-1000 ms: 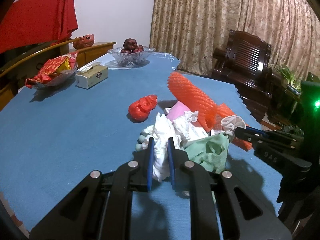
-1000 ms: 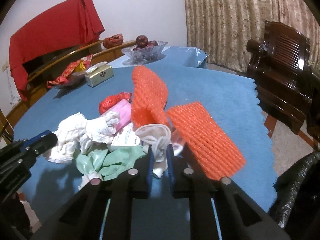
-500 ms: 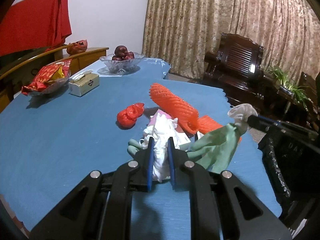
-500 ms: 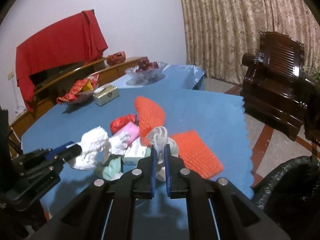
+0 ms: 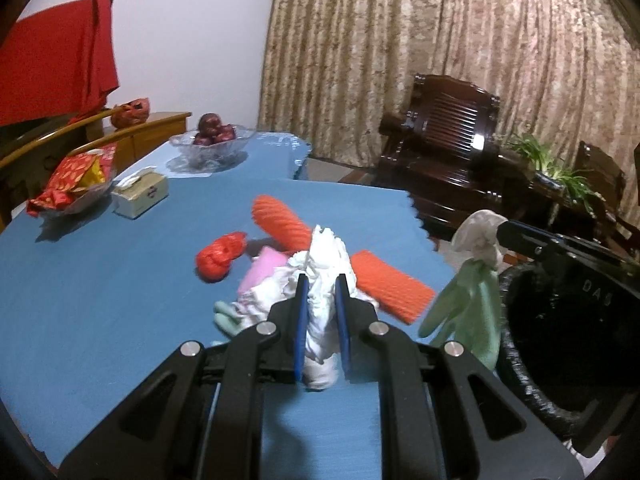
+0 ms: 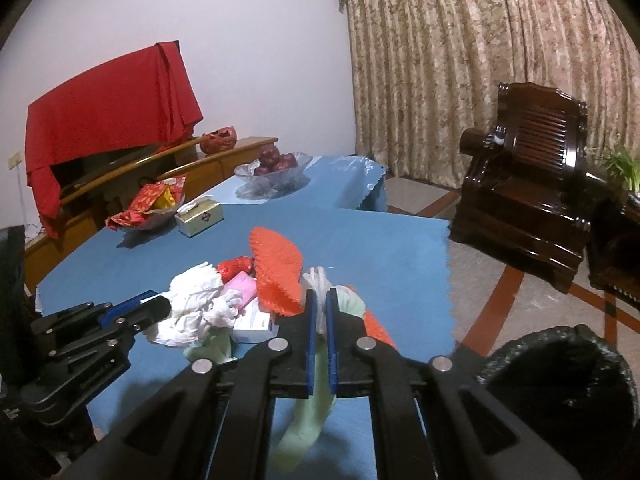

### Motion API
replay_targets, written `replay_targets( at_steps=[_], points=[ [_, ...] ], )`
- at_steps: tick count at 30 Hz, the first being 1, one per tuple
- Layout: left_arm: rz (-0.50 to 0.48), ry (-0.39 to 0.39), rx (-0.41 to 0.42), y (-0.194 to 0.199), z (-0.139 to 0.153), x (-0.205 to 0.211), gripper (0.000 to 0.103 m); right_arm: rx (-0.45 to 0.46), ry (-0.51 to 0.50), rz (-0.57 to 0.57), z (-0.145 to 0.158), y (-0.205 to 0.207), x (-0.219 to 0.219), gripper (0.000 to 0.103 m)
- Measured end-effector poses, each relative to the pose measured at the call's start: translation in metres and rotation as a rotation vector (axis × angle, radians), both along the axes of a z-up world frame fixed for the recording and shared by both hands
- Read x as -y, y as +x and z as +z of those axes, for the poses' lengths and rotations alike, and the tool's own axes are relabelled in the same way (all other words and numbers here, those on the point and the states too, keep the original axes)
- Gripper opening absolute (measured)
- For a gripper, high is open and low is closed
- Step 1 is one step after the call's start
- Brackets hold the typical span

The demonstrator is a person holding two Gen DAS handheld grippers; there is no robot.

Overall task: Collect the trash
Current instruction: 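Carry tissues and glove over the bin and open both grippers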

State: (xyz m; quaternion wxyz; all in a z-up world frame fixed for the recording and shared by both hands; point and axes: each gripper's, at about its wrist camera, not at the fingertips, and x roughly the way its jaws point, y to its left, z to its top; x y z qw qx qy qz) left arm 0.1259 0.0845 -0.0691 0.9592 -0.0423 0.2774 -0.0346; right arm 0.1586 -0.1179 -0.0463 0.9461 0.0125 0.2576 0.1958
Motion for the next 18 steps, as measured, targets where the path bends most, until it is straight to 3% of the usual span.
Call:
replay_targets(
  at_steps=[10,18],
  points=[
    [-0.114,-0.006,0.020,0.003,0.014,0.052,0.013,0.026,0.003,-0.060,0.012,-0.016,0.039,0.003],
    [-0.233,-0.020,0.042,0.009,0.022,0.105,0.013,0.058,-0.012,-0.170,0.027,-0.037,0.099,0.003]
  ],
)
